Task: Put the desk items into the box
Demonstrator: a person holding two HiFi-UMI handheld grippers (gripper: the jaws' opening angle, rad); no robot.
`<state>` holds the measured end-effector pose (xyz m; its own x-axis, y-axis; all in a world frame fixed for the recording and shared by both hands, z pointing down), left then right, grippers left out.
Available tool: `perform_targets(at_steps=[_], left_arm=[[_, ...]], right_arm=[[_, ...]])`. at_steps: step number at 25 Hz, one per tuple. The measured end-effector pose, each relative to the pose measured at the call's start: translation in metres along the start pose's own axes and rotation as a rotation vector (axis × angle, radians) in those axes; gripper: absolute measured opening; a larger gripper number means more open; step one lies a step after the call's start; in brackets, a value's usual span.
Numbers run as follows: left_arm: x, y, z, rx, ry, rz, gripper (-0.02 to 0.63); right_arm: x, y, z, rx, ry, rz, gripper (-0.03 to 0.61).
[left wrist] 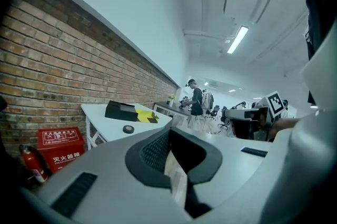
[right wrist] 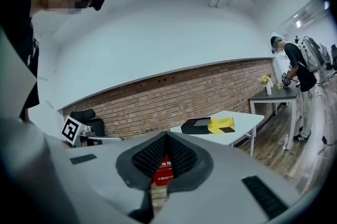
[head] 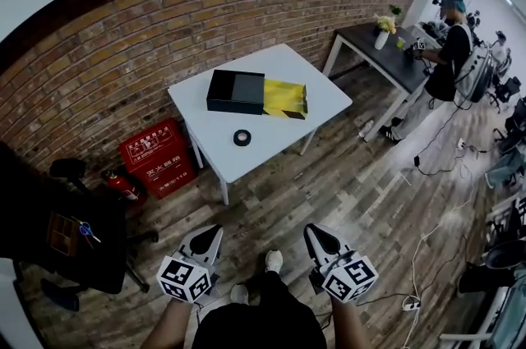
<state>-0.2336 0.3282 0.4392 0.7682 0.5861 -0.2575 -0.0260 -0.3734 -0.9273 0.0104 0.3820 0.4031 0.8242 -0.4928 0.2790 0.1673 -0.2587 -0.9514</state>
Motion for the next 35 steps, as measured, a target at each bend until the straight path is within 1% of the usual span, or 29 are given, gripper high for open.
perform_targets(at_steps=[4, 9, 15, 19, 22, 28, 35], left_arm=[[-0.003, 0.008, -0.026, 0.004, 0.013, 0.012, 0.012], [-0.006, 0.023, -0.064, 0.010, 0.030, 0.019, 0.012], [-0.007, 0.037, -0.109, 0.000, 0.056, 0.005, 0.012], [-0.006, 0.044, -0.133, -0.005, 0.092, 0.005, 0.012], [-0.003, 0.049, -0.151, -0.002, 0.118, 0.011, 0.012], [0.005, 0.054, -0.189, 0.004, 0.154, 0.032, 0.012], [0.013, 0.057, -0.225, 0.004, 0.189, 0.024, 0.012]], right_arm=[[0.025, 0.007, -0.011, -0.005, 0.003, 0.001, 0.021], [0.069, 0.021, -0.030, 0.008, 0.011, -0.049, 0.021], [0.113, 0.035, -0.052, -0.003, 0.044, -0.037, 0.021], [0.139, 0.040, -0.064, -0.021, 0.078, -0.033, 0.021], [0.164, 0.045, -0.070, -0.022, 0.095, -0.051, 0.021], [0.206, 0.052, -0.078, -0.038, 0.125, -0.042, 0.021], [0.246, 0.052, -0.083, -0.062, 0.147, -0.049, 0.021]])
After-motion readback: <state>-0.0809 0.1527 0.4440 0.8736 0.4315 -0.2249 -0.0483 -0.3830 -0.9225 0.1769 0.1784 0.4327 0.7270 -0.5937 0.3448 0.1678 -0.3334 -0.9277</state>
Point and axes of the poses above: the fingertips, and each gripper's own axes: z backward along the fingers, x to its right, y out of its top, the point moved 4 cm from there along z, backward along the fingers, and after that the axes turned 8 degrees about y, right-handed, at the moved point
